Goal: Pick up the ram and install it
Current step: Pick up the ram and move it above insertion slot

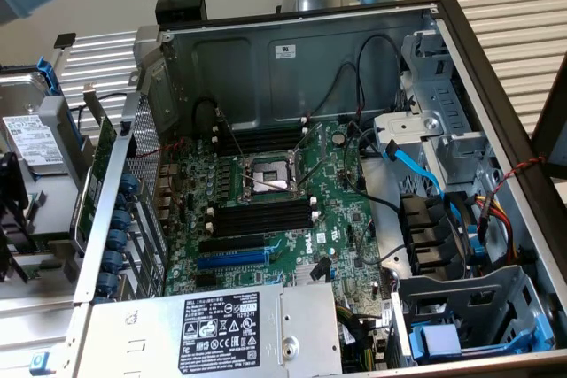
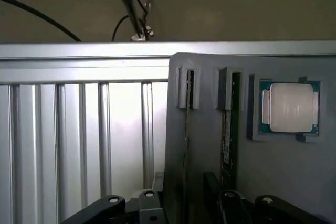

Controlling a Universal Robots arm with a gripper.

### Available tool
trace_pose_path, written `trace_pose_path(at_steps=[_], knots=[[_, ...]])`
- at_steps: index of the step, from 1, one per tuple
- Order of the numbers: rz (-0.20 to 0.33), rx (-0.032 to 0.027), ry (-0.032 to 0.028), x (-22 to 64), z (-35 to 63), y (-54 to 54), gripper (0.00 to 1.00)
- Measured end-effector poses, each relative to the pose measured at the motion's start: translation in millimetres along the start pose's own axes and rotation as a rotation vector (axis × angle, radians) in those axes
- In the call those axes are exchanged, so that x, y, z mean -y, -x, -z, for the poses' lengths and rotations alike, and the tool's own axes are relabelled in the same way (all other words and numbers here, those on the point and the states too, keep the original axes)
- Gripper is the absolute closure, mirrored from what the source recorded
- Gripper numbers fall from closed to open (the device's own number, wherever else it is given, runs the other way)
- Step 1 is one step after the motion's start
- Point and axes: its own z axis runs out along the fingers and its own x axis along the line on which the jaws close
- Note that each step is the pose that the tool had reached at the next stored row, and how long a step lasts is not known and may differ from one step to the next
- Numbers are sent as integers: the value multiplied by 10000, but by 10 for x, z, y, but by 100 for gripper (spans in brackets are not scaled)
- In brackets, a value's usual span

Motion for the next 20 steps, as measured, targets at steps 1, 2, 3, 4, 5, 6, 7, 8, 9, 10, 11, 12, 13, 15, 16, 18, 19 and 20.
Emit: trace_pose_path(at_steps=[1, 2, 3, 4, 5, 6, 7, 8, 9, 10, 11, 12, 13, 15, 16, 18, 19, 20], knots=[[0, 2, 3, 0, -7, 0, 58], [-1, 2, 6, 0, -15, -1, 58], [-1, 4, 8, 0, -23, -1, 58], [0, 7, 10, 0, -29, -1, 58], [0, 10, 11, 0, -35, -2, 58], [-1, 14, 12, 1, -43, -2, 58], [0, 18, 13, 0, -49, -2, 58], [0, 22, 15, 1, -56, -3, 60], [-1, 28, 16, 0, -63, -3, 66], [0, 36, 16, 0, -70, -4, 73], [0, 44, 17, 1, -77, -5, 73], [0, 52, 17, 0, -81, -5, 78], [-1, 57, 20, -1, -81, -5, 84], [0, 65, 22, -2, -80, -6, 87], [1, 70, 24, -3, -73, -6, 87], [1, 83, 31, -4, -28, -7, 87], [0, 94, 33, -5, 3, -7, 87], [1, 108, 34, -5, 29, -8, 87]])
